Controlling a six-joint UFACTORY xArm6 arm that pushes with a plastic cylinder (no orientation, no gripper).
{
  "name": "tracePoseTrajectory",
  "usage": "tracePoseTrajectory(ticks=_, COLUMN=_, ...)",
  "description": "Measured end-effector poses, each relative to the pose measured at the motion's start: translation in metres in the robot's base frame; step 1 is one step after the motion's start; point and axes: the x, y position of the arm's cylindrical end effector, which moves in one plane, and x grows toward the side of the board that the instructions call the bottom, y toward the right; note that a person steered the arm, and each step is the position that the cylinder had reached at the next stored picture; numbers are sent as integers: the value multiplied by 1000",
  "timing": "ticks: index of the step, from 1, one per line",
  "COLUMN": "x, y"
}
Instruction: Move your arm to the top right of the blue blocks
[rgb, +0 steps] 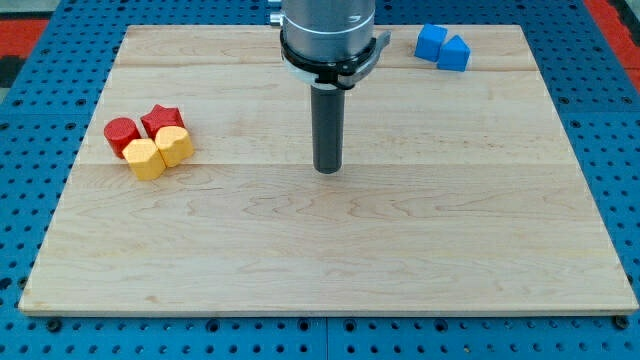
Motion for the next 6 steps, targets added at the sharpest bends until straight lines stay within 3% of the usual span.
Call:
tracePoseTrajectory(ticks=1, x=0, y=10)
tracePoseTrajectory(ticks=3, x=-2, y=127)
tracePoseTrajectory(ticks=4, x=-38, y=173)
tracePoseTrajectory(ticks=6, x=-122, y=210)
